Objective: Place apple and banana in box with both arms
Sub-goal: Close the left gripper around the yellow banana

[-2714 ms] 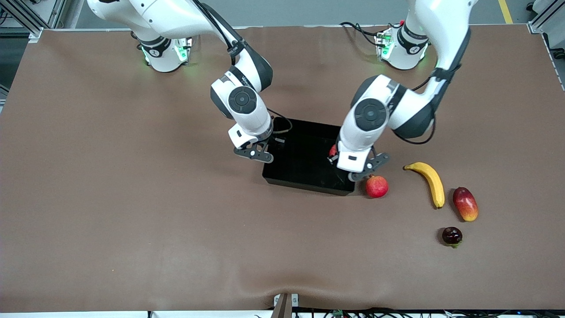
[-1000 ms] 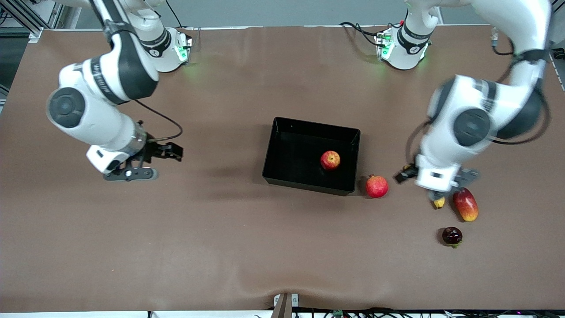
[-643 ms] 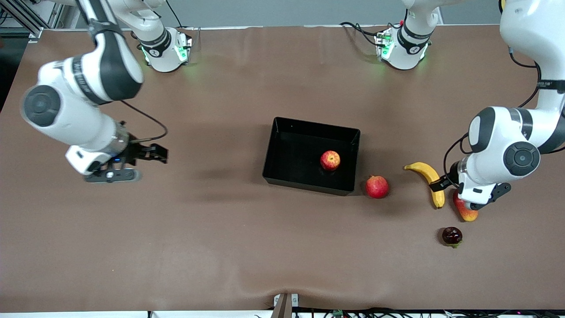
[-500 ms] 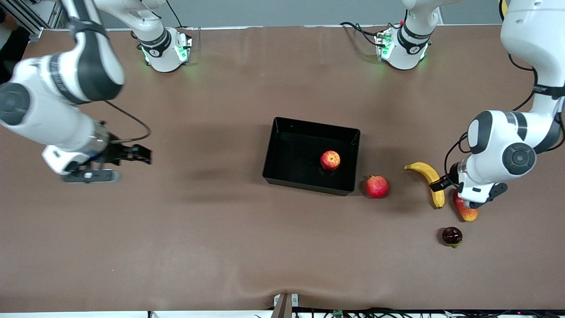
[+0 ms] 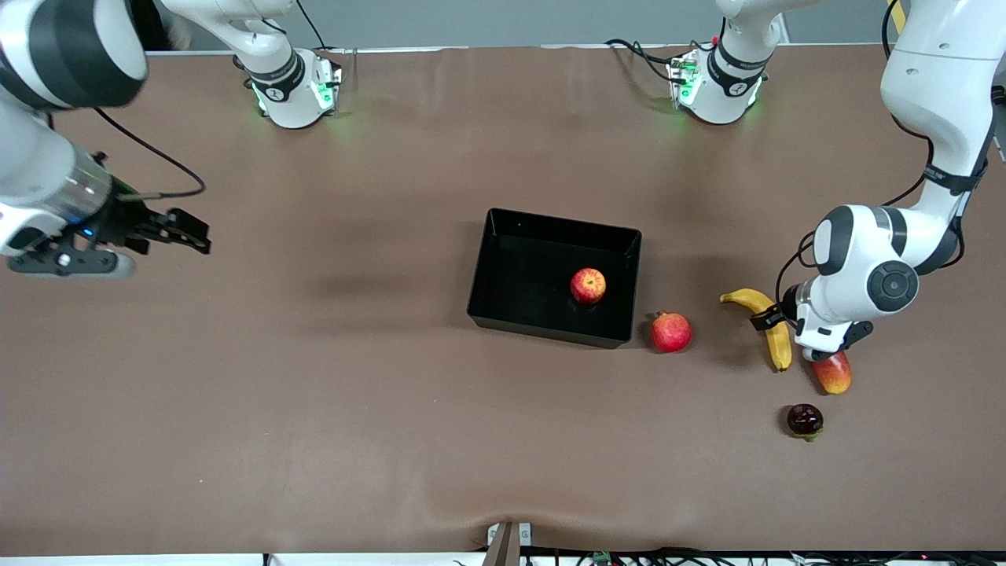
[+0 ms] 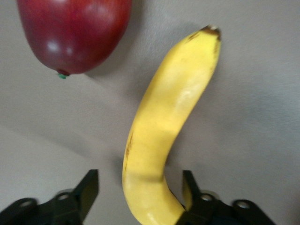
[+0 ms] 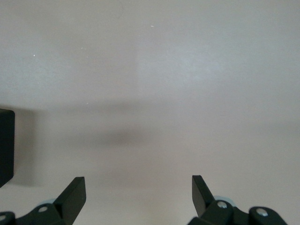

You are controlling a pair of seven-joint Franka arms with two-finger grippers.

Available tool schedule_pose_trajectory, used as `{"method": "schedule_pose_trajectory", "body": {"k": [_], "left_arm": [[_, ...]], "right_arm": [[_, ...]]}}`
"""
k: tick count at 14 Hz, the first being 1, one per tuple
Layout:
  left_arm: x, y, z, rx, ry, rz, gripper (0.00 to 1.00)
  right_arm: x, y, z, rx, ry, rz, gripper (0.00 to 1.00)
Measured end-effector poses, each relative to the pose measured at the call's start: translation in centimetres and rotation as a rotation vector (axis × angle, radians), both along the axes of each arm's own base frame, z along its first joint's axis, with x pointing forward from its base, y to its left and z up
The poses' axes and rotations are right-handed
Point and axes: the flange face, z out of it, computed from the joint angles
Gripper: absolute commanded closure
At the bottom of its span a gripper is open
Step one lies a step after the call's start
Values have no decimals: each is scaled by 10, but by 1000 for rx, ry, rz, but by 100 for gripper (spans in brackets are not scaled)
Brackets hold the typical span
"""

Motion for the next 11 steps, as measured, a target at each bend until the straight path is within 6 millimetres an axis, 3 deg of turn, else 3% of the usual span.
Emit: {"method": "schedule_pose_trajectory", "body": {"k": [1,2,4,6,8,11], "left_arm": [[-2,1,-7,-4,10,0,89],[-2,1,-11,-6,14,0,100],[0,-1,-7,-7,4,-3,100],[7,-11,13,-7,-17,-19,100],[15,-43,57,-11,-42,-71,100],[19,-117,143,-8,-83,-136,100]], "right_arm": [[-1,-7,9,-1,3,-12,0],[-1,-13,18,0,2,-21,0],[-3,-19,32,-1,4,-31,0],[-6,-24,40,-1,11,-29,0],[-12,-45,50,-1,17,-24,0],[-27,-77,68,3,14,-31,0]]}}
